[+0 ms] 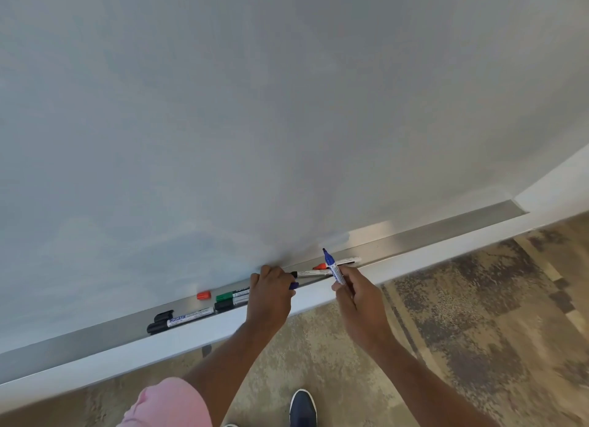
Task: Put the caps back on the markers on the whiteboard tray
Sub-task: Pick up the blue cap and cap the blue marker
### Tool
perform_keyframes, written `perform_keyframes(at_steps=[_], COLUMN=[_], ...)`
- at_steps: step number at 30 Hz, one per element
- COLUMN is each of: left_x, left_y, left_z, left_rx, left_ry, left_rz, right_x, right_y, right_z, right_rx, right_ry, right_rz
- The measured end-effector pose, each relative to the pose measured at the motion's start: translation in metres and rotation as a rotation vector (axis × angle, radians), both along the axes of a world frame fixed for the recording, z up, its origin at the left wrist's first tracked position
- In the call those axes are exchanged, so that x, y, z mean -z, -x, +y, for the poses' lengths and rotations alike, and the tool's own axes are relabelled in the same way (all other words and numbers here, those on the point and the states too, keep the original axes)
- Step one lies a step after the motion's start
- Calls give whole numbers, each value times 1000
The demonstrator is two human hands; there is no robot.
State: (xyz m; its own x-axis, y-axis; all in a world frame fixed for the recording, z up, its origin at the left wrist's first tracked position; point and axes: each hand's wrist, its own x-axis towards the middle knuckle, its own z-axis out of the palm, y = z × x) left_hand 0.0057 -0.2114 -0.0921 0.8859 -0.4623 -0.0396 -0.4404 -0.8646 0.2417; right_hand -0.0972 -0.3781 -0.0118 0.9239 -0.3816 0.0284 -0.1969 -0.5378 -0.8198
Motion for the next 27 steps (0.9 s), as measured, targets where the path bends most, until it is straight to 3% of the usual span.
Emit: perform_keyframes(at_steps=[3, 7, 14, 19, 27], left_x=[-15, -50, -104, -124, -136], left_y=[1, 6, 22, 32, 42], left_z=[1, 14, 72, 108, 143], left_rx=[-54, -148, -426, -461, -444], left_ry=[149, 544, 973, 1050, 1043], left_rz=[87, 374, 578, 574, 573], right_x=[-5, -18, -43, -58, -67], right_y=[0, -2, -1, -8, -12], right_z=[0, 4, 21, 47, 85], right_rx=[-29, -80, -262, -394, -513], right_ry=[34, 154, 367, 518, 594], right_rz=[-8, -17, -9, -34, -58])
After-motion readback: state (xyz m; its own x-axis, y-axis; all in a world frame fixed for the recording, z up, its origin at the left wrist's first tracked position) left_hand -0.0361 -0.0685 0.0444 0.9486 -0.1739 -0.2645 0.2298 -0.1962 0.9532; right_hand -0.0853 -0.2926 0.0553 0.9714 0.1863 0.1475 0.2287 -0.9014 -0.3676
